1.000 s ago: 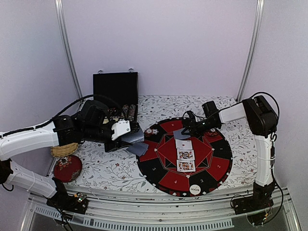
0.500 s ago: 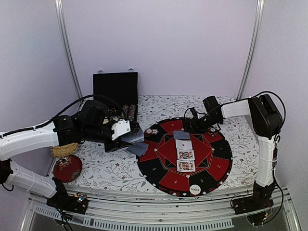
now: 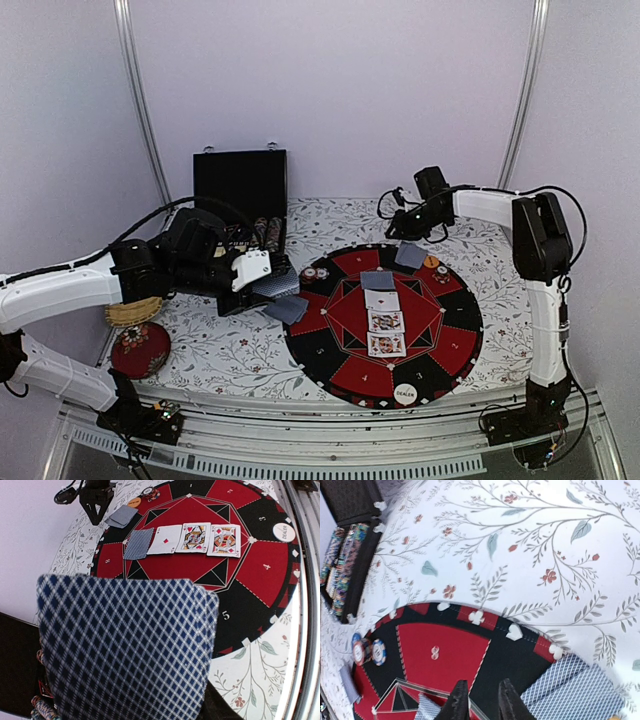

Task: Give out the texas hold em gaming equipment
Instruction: Adjust the poker card in the big blind area.

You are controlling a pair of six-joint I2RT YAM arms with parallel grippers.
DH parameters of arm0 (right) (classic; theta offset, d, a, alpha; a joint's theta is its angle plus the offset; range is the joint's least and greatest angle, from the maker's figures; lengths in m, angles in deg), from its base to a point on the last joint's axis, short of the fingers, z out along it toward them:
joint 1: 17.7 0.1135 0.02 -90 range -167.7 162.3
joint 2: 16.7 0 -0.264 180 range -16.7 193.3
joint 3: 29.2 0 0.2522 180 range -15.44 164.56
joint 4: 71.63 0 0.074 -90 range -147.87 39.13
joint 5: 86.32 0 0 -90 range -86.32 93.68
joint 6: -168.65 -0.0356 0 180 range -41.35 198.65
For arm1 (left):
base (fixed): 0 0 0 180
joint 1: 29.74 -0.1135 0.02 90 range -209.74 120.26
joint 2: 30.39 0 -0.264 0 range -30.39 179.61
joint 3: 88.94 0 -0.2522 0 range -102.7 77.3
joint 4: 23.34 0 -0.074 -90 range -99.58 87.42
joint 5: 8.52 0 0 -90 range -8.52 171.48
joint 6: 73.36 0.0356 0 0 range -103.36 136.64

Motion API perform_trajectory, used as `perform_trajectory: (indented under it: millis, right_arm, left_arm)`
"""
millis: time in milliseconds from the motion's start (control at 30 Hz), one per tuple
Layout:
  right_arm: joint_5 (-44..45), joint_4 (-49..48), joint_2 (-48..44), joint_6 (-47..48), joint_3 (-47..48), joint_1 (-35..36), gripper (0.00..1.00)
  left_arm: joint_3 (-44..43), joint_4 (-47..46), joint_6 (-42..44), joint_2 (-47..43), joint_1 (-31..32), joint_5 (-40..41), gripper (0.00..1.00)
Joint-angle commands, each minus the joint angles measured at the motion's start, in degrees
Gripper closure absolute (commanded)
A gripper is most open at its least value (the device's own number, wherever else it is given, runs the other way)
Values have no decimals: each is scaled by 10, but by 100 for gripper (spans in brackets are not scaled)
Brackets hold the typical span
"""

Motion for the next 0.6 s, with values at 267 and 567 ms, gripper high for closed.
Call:
perform_trajectory:
  millis: [267, 567]
  right_arm:
    - [116, 86, 140, 42, 91, 8, 92]
    - [167, 91, 106, 75, 50, 9, 93]
  left_arm:
    - [8, -9, 5, 3, 9, 3, 54]
    - [8, -9, 6, 3, 9, 1, 54]
